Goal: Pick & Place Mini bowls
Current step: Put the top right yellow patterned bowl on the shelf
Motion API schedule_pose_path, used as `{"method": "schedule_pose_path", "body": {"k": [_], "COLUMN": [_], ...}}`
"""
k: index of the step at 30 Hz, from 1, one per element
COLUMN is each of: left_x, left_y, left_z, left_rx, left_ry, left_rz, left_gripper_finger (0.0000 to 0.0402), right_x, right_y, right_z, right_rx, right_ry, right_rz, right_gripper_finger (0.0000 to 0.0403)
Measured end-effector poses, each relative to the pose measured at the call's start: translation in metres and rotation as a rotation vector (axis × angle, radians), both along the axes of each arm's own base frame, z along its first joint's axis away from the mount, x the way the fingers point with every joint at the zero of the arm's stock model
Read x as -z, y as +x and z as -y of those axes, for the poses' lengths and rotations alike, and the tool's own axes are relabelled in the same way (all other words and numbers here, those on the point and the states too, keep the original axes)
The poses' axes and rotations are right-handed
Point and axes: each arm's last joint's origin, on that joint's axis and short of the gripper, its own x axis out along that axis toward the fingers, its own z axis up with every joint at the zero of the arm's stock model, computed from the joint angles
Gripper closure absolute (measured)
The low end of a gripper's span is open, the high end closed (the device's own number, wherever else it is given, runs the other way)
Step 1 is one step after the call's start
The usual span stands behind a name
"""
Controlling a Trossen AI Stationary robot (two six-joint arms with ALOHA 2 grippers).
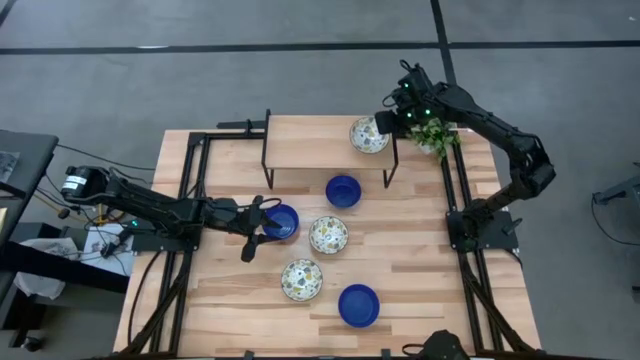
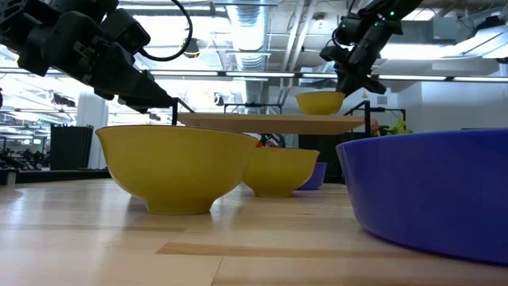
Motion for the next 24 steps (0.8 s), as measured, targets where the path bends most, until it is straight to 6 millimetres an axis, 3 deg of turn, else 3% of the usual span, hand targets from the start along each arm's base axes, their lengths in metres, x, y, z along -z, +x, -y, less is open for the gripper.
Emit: {"method": "schedule_pose_path", "body": {"k": [24], "left_x": [0.0], "left_y": [0.0], "left_z": [0.0], "left_rx": [0.0], "left_ry": [0.0], "left_rz": [0.0], "left_gripper_finger": [0.0248], "right_x": [0.0], "right_y": [0.0034], "right_z": [-0.0029], "right_rx": [-0.006], "right_ry": [-0.012], "right_rz": [-0.011], "right_gripper_finger": [0.0382]}}
